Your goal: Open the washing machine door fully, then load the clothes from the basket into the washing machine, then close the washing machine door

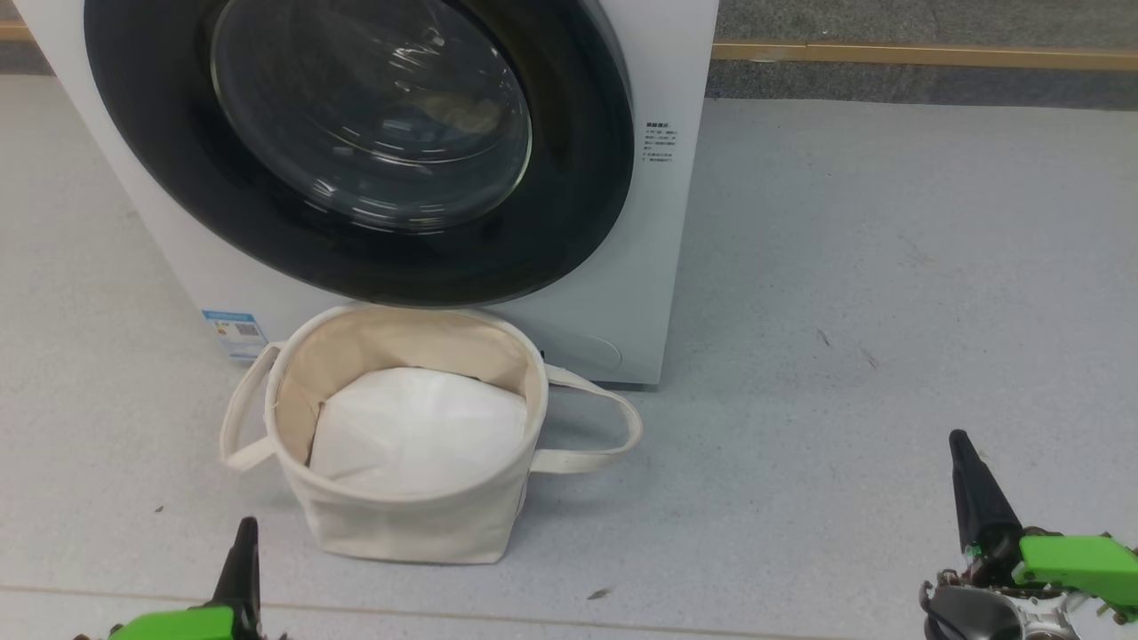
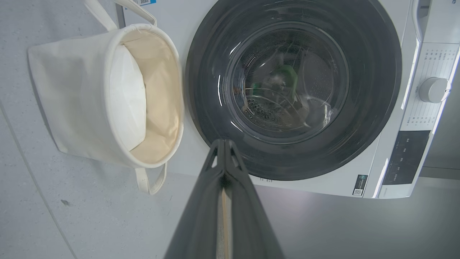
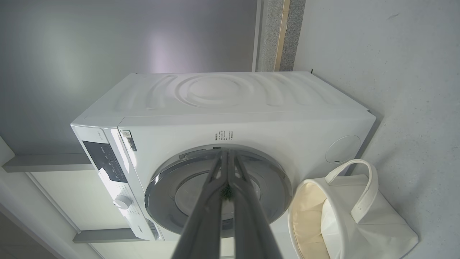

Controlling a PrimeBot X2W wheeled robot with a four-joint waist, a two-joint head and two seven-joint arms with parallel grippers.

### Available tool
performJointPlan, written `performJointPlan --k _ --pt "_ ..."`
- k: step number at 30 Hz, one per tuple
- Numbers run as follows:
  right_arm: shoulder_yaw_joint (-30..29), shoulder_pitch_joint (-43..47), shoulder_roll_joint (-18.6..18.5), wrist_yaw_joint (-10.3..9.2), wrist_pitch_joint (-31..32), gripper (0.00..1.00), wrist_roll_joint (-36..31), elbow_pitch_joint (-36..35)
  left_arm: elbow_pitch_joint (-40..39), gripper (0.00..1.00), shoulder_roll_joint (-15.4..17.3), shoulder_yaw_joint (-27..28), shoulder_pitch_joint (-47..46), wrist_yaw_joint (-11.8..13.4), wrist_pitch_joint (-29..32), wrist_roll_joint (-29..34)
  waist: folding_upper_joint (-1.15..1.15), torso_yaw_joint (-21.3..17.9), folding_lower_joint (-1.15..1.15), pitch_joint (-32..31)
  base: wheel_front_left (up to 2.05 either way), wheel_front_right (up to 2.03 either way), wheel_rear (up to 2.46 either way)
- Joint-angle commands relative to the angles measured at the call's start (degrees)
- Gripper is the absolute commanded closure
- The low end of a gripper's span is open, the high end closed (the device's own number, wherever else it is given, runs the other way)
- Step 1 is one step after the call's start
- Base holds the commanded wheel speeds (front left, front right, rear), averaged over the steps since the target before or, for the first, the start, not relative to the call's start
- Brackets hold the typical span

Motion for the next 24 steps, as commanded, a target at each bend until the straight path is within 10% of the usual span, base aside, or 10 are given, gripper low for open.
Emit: performJointPlan --k 1,24 --pt "1.15 -0.83 -0.31 0.02 0.43 1.00 0.32 -1.85 -2.11 1.00 0.42 2.36 -1.45 -0.35 0.35 0.03 0.00 0.00 0.00 0.00 0.00 0.00 0.00" --pt "1.16 -0.83 -0.31 0.02 0.42 1.00 0.32 -1.85 -2.11 1.00 0.38 2.42 -1.46 -0.35 0.39 0.07 0.00 0.00 0.00 0.00 0.00 0.00 0.00"
